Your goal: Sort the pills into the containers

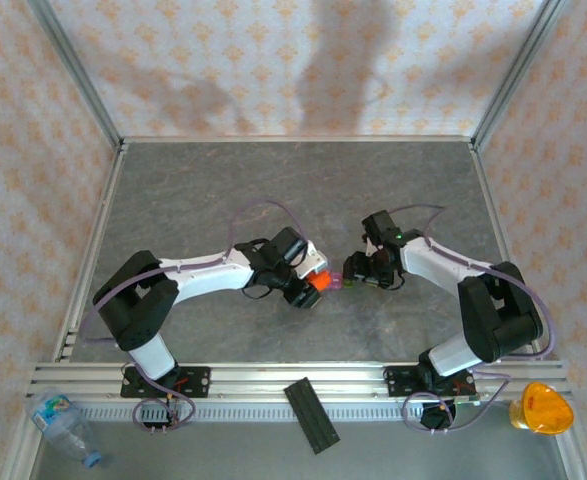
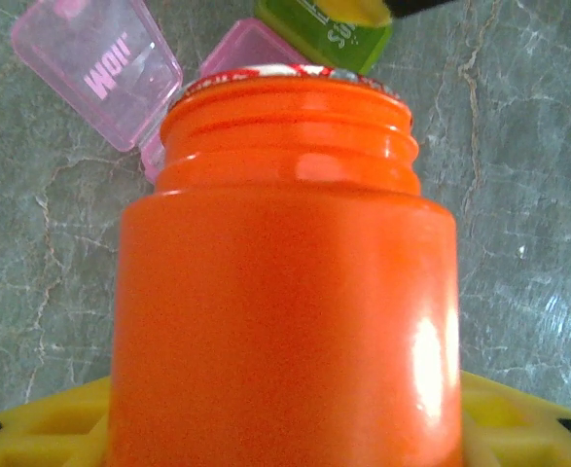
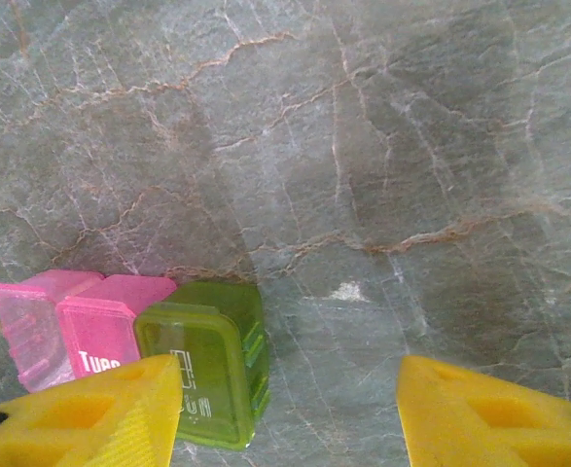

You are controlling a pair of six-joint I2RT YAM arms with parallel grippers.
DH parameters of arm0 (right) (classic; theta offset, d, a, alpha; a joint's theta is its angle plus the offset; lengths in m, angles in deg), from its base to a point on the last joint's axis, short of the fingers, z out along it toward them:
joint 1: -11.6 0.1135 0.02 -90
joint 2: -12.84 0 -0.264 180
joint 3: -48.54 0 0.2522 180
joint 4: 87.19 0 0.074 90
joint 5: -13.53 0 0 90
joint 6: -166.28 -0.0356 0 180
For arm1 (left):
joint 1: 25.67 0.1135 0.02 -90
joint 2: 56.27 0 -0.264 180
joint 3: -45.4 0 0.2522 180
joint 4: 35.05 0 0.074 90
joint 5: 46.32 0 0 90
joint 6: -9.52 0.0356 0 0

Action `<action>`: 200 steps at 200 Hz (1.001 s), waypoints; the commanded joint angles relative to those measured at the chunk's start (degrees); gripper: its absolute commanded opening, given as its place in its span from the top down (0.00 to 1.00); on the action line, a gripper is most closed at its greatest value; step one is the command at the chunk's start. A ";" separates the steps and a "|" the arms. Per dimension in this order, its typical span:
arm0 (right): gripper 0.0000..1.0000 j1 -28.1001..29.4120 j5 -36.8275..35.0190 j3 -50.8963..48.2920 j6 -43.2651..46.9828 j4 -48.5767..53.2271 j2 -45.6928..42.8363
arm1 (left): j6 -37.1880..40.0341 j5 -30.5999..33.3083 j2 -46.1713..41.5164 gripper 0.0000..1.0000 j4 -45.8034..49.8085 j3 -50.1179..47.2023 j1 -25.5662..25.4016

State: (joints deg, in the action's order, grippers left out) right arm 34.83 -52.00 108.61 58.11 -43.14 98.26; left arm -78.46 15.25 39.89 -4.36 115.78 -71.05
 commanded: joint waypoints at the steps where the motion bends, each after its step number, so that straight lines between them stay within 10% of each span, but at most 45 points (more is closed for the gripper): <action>1: 0.41 0.43 -0.25 -0.92 -0.60 -0.92 0.69 | 1.36 0.20 1.12 1.00 3.04 2.82 -0.41; 200: 0.42 0.51 -0.20 -2.60 -1.56 -2.32 1.45 | 5.18 5.14 7.53 1.00 15.52 12.18 -1.05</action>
State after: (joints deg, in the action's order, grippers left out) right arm 34.83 -50.97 107.52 57.23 -45.55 98.61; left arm -74.55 19.08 46.66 8.58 125.79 -71.56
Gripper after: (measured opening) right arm 0.579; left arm 0.542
